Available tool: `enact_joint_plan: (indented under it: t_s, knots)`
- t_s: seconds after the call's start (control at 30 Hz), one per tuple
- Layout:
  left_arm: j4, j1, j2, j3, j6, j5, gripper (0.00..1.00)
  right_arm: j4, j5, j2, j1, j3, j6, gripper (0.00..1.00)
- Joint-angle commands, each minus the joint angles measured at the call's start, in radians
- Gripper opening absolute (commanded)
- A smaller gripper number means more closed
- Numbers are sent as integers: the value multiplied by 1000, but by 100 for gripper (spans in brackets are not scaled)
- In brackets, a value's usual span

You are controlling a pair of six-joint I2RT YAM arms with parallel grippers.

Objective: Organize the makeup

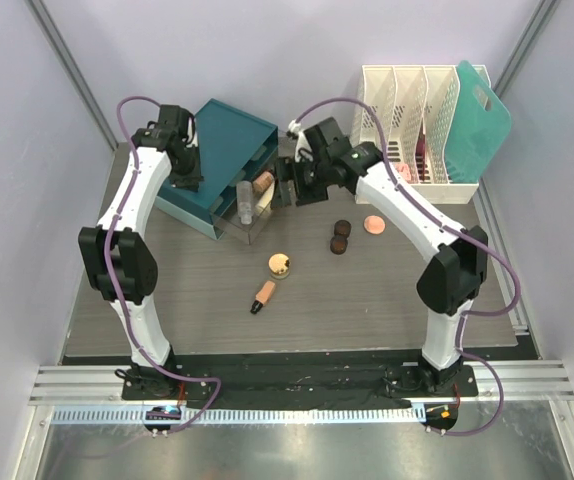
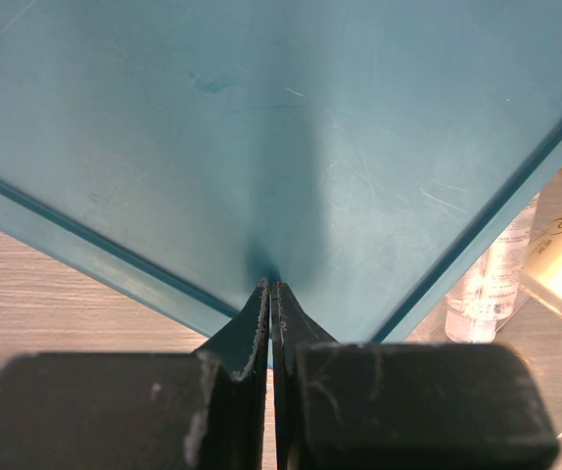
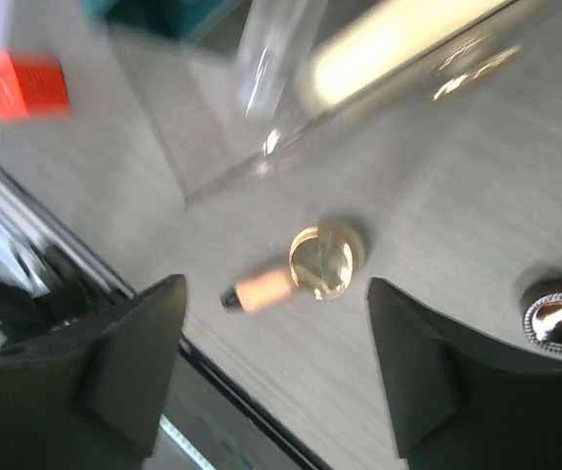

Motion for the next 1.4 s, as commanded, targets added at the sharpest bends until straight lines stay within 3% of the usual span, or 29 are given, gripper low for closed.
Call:
enact_joint_plan:
  t_s: [0.0, 0.13, 0.4, 0.6, 0.77, 1.0, 1.37]
  knots:
    - [-20, -1, -26, -22, 12, 27, 1, -72, 11, -86, 122, -135, -190, 84]
    - [-20, -1, -29, -30, 15, 27, 1, -46, 37, -122, 180, -251, -303, 87]
    - [0, -1, -52, -76, 14, 29, 1, 236, 31, -214, 257, -486, -570, 90]
    - [6, -1, -58, -97, 17, 27, 1, 336, -12, -179, 289, -493, -690, 90]
    - [6, -1, -55, -99, 22, 18, 1, 417, -140, -173, 321, -538, -893, 90]
    - [5, -1, -52, -103, 28, 9, 1, 408, -248, -112, 326, -545, -1018, 91]
    - [6, -1, -47, -111, 34, 0, 0, 348, -219, -14, 340, -540, -1146, 89]
